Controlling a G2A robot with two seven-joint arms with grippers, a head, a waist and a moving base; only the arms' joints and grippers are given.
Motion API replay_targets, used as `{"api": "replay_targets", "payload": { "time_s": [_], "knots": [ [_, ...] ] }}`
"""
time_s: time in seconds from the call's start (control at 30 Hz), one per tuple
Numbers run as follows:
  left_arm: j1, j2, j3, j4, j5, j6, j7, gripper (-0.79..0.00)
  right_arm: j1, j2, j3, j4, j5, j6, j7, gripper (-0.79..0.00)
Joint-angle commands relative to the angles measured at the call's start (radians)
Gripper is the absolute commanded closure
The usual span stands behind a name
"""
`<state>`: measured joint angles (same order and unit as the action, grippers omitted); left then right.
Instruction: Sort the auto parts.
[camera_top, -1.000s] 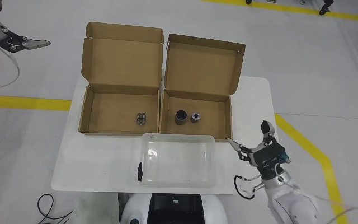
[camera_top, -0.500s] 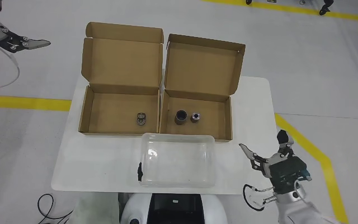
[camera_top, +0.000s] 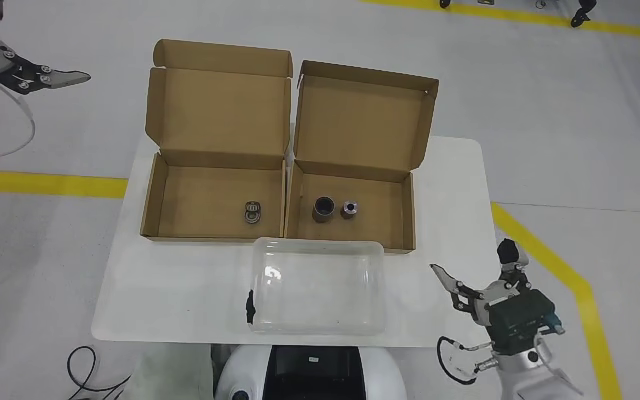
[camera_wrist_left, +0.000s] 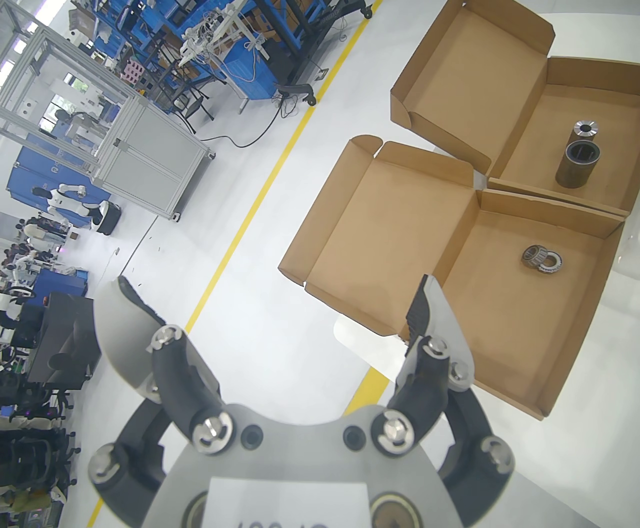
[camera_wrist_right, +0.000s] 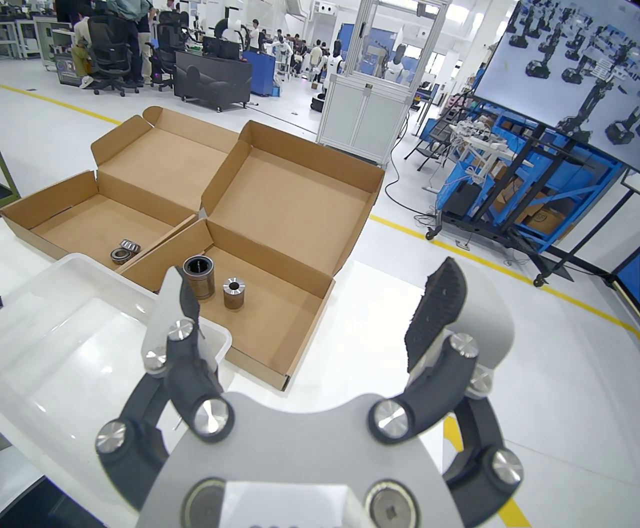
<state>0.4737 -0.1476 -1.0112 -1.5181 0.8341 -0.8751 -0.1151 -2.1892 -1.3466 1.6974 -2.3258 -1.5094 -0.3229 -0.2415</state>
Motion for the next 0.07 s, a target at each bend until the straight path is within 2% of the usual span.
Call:
{"api": "replay_targets", "payload": {
  "time_s": [0.0, 0.03],
  "knots": [
    [0.000, 0.000, 0.000, 0.000, 0.000, 0.000, 0.000, -0.785, 0.000, 0.000, 0.000, 0.000, 0.000, 0.000, 0.000, -0.785],
    [0.000, 0.000, 0.000, 0.000, 0.000, 0.000, 0.000, -0.785, 0.000, 0.000, 0.000, 0.000, 0.000, 0.000, 0.000, -0.785]
  ]
}}
